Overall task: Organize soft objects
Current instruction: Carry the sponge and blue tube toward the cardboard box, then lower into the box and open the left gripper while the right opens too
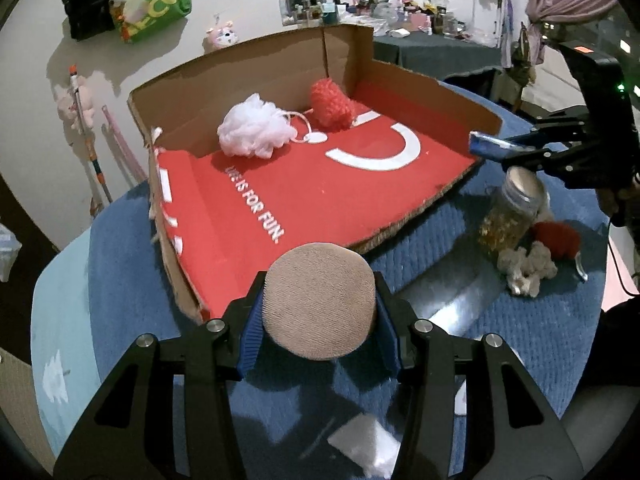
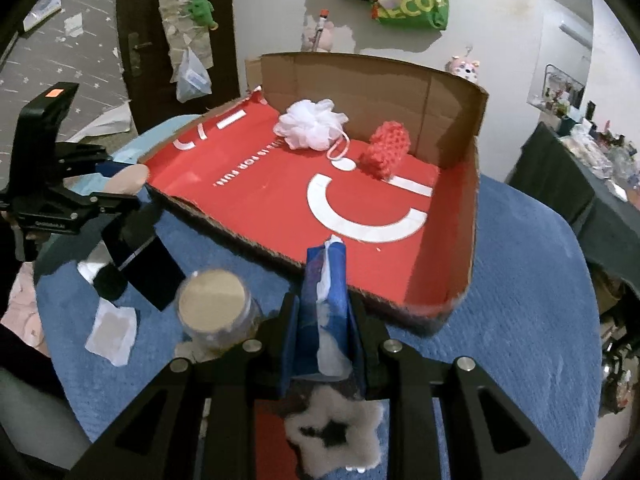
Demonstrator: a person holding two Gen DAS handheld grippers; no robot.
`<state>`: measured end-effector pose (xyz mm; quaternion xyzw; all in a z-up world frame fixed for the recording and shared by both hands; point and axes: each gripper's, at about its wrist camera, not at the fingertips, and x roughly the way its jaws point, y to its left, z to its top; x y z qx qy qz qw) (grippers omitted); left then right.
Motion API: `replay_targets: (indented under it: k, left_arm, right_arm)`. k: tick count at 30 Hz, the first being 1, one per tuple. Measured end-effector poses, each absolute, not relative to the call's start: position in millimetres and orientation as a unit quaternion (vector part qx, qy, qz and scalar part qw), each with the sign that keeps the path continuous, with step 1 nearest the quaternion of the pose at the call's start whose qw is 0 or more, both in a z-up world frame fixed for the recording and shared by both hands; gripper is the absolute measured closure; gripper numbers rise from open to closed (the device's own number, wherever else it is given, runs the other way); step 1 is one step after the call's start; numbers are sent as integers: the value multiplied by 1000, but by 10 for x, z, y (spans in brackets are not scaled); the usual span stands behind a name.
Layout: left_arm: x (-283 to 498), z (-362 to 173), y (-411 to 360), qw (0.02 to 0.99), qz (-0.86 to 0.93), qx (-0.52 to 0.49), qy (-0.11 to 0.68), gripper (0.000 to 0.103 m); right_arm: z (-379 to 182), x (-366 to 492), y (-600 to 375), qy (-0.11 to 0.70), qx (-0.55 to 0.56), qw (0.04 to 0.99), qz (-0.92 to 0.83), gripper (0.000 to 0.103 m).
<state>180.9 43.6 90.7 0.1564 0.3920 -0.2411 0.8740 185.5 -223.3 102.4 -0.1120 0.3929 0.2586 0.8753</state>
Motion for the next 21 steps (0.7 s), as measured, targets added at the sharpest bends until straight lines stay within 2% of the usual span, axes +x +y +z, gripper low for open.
replay_targets:
  k: [12,21]
  left_arm:
    - [2203,971,60,858,-287,161,395,57]
    - [2606,851,-201,847,-269,165,428,57]
  right_arm:
    - [1045,2349,-2008,413,-86,856,300,77]
    - [877,2774,-1869,448,-93,853,253,77]
